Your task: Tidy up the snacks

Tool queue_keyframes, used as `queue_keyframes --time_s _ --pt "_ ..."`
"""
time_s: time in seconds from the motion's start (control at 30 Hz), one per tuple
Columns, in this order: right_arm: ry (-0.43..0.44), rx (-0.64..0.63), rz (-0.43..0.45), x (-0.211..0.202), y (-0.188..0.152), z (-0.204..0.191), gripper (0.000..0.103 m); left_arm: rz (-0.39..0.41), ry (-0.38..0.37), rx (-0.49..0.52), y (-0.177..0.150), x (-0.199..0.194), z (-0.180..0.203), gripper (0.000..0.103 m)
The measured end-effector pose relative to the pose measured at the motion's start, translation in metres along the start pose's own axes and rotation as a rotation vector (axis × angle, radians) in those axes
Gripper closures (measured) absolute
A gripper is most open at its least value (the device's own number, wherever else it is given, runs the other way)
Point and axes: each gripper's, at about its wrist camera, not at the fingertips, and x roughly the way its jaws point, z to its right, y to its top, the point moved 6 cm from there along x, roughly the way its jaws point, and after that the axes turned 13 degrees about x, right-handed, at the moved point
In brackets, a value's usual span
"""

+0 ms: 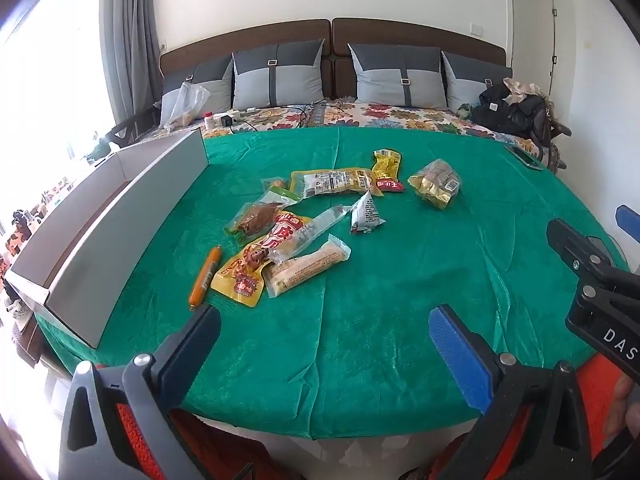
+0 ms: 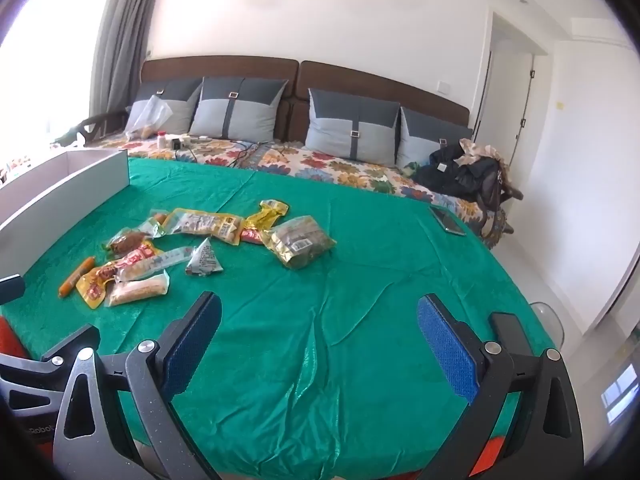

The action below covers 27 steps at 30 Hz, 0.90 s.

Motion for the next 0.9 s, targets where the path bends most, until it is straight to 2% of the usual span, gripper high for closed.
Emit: queue_keyframes --time_s 0.13,0.37,0.9 --pt "0.004 0.001 -0.013 0.004 -0.0045 0.0003 0.003 -0.005 -0.003 0.013 -0.0009 0.0022 0.0035 0.0" --pt "0.009 -0.003 -0.033 0.0075 -0.0097 -0.0012 0.003 0.037 0.039 0.078 0.0006 -0.0023 0.0085 0.0" --pt "0.014 -0.002 -0.02 0.0053 -0.008 -0.0025 0.003 0.024 -0.001 0.037 -0.0011 -0.0006 0.0045 0.0"
